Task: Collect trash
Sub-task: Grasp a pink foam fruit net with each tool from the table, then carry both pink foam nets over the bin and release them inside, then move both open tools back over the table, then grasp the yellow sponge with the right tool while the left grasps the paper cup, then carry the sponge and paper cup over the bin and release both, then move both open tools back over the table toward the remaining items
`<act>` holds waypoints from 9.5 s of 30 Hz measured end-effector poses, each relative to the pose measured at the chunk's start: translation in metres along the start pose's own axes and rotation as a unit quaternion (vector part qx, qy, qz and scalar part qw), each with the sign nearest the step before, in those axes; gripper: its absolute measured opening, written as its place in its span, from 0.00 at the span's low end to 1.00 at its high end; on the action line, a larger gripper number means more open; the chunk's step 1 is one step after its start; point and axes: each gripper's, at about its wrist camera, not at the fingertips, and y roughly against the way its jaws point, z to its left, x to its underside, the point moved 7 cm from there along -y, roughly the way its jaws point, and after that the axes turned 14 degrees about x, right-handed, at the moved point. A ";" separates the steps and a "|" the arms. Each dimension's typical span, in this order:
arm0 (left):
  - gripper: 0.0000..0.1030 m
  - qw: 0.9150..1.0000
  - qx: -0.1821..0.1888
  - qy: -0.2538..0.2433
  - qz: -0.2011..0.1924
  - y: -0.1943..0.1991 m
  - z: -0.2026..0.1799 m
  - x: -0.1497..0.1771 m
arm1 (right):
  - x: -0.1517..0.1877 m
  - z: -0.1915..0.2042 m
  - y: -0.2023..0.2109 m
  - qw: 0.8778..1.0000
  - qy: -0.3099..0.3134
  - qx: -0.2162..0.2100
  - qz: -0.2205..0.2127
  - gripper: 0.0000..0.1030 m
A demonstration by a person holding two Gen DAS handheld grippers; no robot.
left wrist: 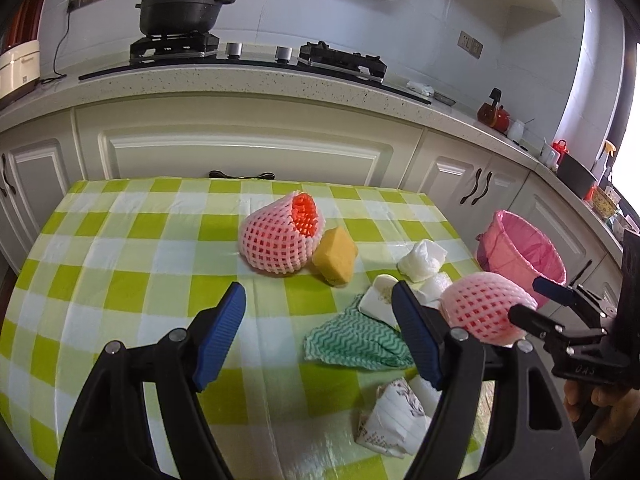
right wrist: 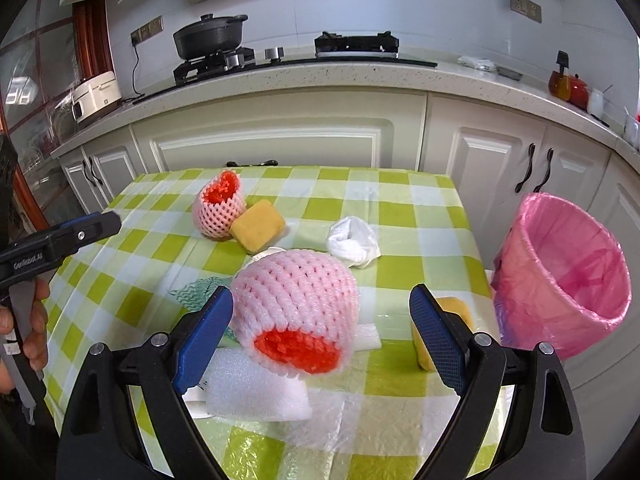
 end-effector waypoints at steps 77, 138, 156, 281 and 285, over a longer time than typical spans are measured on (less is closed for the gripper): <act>0.14 0.977 0.166 -0.101 0.092 -0.227 -0.322 -0.099 | -0.040 -0.354 -0.016 0.975 -0.156 0.158 -0.018 0.33; 0.57 0.999 0.024 -0.016 0.041 -0.008 -0.073 0.014 | 0.052 -0.202 0.041 0.982 -0.143 0.120 -0.002 0.71; 0.67 0.990 0.056 -0.030 0.123 -0.025 -0.068 0.108 | 0.071 -0.152 0.017 0.990 -0.091 0.104 0.034 0.74; 0.68 0.985 0.077 -0.151 0.017 -0.095 -0.210 -0.089 | -0.009 -0.309 0.041 0.969 -0.149 0.191 -0.049 0.72; 0.68 0.989 0.053 -0.141 0.010 -0.063 -0.174 -0.068 | 0.004 -0.281 0.054 0.972 -0.143 0.181 -0.053 0.76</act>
